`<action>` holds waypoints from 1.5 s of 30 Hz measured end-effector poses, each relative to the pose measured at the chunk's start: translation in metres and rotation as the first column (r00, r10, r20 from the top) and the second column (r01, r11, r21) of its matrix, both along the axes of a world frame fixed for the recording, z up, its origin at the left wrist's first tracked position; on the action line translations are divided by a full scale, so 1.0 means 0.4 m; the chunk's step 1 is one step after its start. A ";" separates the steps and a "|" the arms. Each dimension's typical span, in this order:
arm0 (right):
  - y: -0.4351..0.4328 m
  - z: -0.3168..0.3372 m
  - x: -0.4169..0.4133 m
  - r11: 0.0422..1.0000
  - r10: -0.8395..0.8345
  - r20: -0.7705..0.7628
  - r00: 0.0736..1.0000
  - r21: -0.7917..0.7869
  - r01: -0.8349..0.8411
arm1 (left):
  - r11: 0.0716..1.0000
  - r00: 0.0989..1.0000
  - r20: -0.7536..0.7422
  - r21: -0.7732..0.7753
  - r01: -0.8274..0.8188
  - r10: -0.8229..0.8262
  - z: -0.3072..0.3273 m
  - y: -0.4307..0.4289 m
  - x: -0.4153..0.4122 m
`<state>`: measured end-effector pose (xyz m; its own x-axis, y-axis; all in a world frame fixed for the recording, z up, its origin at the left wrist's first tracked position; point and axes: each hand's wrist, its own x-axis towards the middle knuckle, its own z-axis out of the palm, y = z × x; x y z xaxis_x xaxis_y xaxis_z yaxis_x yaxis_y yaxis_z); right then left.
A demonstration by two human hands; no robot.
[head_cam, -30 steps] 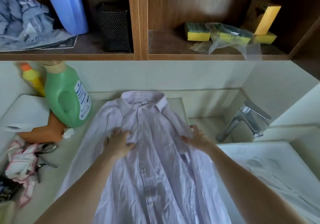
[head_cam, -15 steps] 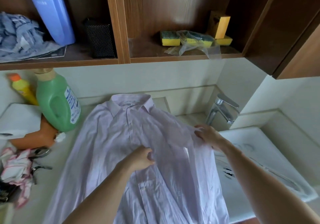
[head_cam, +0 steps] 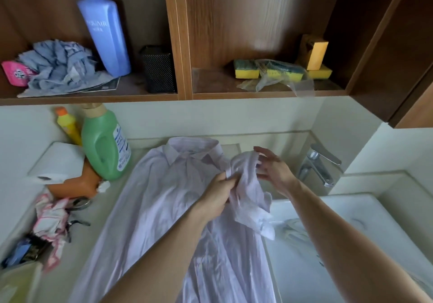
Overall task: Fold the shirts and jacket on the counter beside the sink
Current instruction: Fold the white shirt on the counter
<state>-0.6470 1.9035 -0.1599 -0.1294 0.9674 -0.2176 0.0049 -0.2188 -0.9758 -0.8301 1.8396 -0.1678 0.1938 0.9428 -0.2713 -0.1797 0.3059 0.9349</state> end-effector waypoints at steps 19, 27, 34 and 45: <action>-0.012 -0.164 -0.211 0.962 0.107 0.677 0.728 0.114 -0.248 | 0.997 0.918 0.389 -0.046 -0.060 0.073 0.117 0.033 -0.187; 0.039 -0.107 -0.113 0.973 -0.190 0.681 0.707 0.228 0.042 | 0.998 0.984 0.167 0.000 0.056 -0.056 0.107 0.038 -0.262; 0.061 -0.109 0.031 0.984 -0.169 0.665 0.728 0.076 0.160 | 0.989 0.989 -0.143 -0.150 0.009 -0.031 0.067 0.055 -0.396; 0.073 -0.181 0.080 0.967 0.009 0.569 0.822 -0.213 0.136 | 0.939 0.914 -0.346 -0.329 0.095 -0.213 -0.060 0.027 -0.444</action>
<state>-0.6149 1.9329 -0.2322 0.1458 0.8798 -0.4525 0.5132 -0.4583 -0.7257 -1.0075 1.8503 -0.1919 0.1594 0.7717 -0.6157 0.2342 0.5763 0.7829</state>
